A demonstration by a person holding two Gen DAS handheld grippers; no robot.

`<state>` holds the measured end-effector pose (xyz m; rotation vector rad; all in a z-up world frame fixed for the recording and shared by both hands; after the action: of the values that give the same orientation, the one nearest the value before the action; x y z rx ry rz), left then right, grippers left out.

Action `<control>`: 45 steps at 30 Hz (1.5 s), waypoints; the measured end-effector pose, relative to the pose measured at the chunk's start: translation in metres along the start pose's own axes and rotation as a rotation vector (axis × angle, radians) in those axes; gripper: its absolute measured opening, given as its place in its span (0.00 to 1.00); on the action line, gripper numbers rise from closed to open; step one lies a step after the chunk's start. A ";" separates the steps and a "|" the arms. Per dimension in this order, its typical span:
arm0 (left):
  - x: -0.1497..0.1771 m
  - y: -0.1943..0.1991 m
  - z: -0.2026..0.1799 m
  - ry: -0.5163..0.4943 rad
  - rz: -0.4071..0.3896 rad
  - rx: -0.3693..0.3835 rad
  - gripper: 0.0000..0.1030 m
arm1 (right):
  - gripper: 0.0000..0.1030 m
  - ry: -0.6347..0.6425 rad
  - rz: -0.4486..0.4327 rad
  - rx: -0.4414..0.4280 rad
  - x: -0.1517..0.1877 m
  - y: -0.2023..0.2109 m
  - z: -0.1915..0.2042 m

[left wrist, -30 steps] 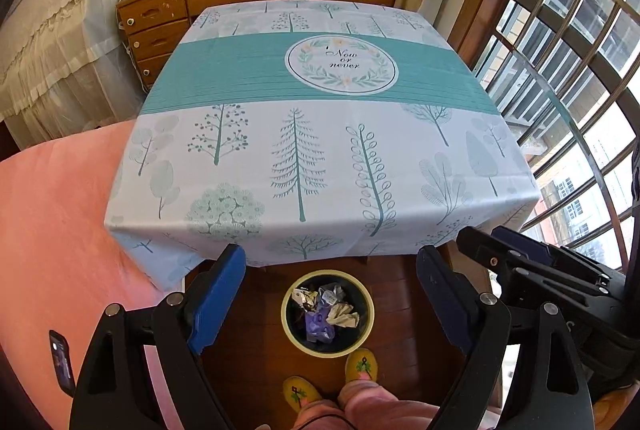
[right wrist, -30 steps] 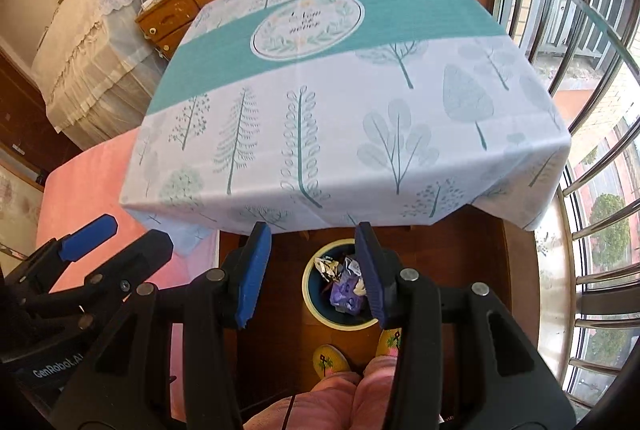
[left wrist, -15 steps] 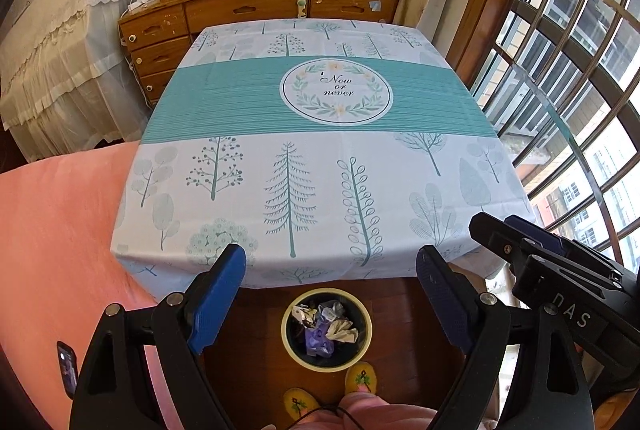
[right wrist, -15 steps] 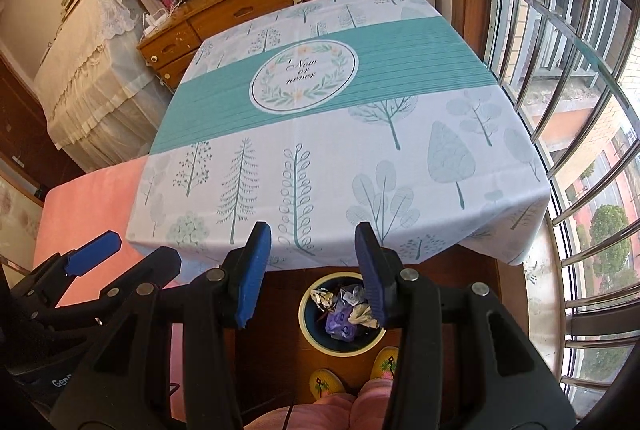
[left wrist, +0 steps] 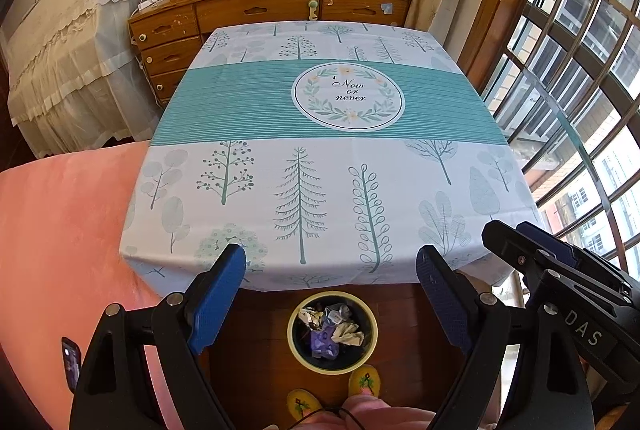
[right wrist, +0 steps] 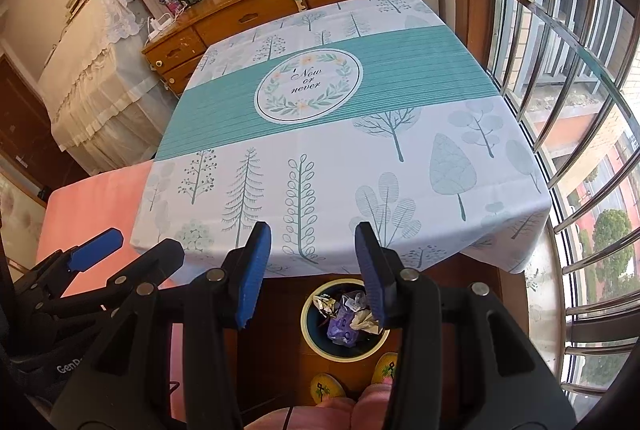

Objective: Collect trash

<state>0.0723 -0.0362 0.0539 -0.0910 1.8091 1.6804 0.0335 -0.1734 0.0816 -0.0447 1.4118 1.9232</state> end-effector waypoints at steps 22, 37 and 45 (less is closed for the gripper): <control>-0.007 0.003 0.011 0.042 -0.007 -0.037 0.86 | 0.39 0.042 -0.030 -0.010 -0.007 0.011 0.013; -0.011 -0.001 0.014 0.052 -0.004 -0.057 0.86 | 0.39 0.078 -0.039 -0.026 -0.012 0.013 0.020; -0.011 -0.003 0.013 0.049 -0.007 -0.058 0.86 | 0.39 0.078 -0.039 -0.025 -0.012 0.013 0.020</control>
<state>0.0879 -0.0286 0.0573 -0.1643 1.7935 1.7397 0.0428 -0.1645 0.1049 -0.1602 1.4271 1.9257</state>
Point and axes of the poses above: each gripper's, at about its wrist camera, not at the fingertips, and y roughly against the way its jaws point, z to its left, x to its underside, the point moved 10 cm from there along -y, roughly the way its jaws point, and after that the axes turned 12 degrees about -y, right-handed, at the moved point
